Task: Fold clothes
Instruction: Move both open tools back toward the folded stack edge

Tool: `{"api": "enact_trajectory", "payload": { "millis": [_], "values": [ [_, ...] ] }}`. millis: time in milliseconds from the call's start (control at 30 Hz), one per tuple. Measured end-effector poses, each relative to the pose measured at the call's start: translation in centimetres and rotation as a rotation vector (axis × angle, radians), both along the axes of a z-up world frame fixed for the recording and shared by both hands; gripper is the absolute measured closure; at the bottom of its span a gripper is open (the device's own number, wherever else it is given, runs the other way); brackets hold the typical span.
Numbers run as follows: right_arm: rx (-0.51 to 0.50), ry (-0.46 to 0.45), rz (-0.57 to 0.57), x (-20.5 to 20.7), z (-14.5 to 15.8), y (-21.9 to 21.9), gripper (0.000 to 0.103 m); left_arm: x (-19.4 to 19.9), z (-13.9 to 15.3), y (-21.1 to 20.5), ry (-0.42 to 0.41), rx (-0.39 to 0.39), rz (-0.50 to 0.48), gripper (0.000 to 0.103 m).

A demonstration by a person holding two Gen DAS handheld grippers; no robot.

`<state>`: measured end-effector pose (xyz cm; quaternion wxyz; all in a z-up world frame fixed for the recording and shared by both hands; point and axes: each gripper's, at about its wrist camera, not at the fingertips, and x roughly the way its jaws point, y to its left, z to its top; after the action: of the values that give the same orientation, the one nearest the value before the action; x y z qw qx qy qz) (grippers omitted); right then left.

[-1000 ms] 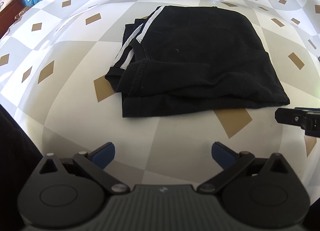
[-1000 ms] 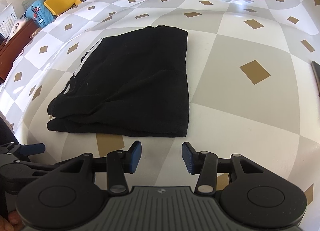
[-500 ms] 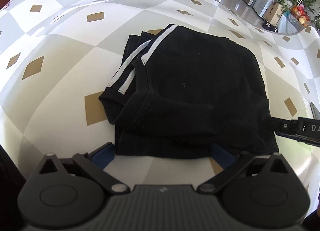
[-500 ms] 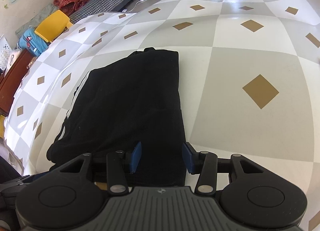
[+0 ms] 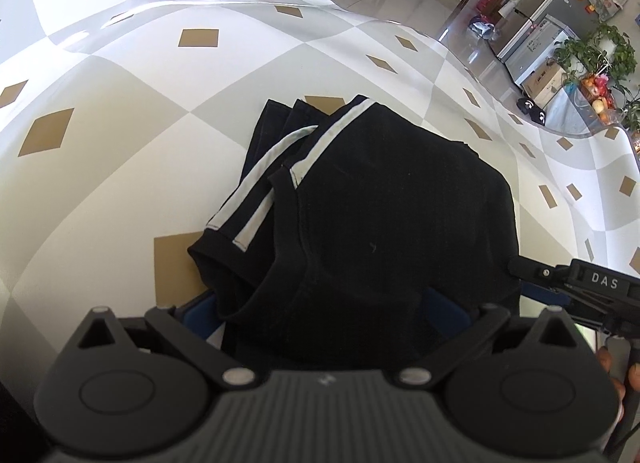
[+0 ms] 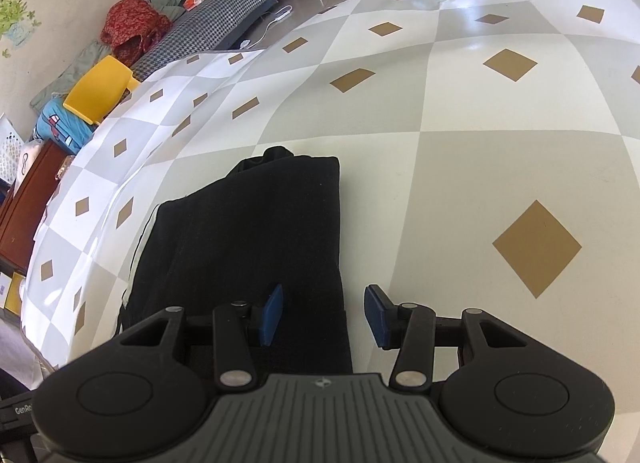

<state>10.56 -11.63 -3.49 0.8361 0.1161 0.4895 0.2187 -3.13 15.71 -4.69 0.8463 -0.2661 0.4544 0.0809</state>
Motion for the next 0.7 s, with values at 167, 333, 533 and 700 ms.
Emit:
{"api": "enact_trajectory", "payload": {
  "millis": [167,333,533,700],
  "values": [
    [0.036,-0.004,-0.014,1.3,-0.3,0.0,0.057,1.3,-0.4,0.8,-0.024,-0.025,0.009,0.000],
    [0.086,-0.011,-0.015,2.1,-0.7,0.1,0.054,2.1,-0.7,1.4,-0.041,-0.032,0.007,0.000],
    [0.127,-0.028,-0.006,2.8,-1.1,0.4,0.054,2.6,-0.7,1.6,-0.058,-0.030,0.000,0.000],
    [0.148,-0.042,-0.010,2.7,-1.3,0.7,0.054,2.9,-0.8,1.3,-0.069,0.002,-0.023,0.000]
  ]
}}
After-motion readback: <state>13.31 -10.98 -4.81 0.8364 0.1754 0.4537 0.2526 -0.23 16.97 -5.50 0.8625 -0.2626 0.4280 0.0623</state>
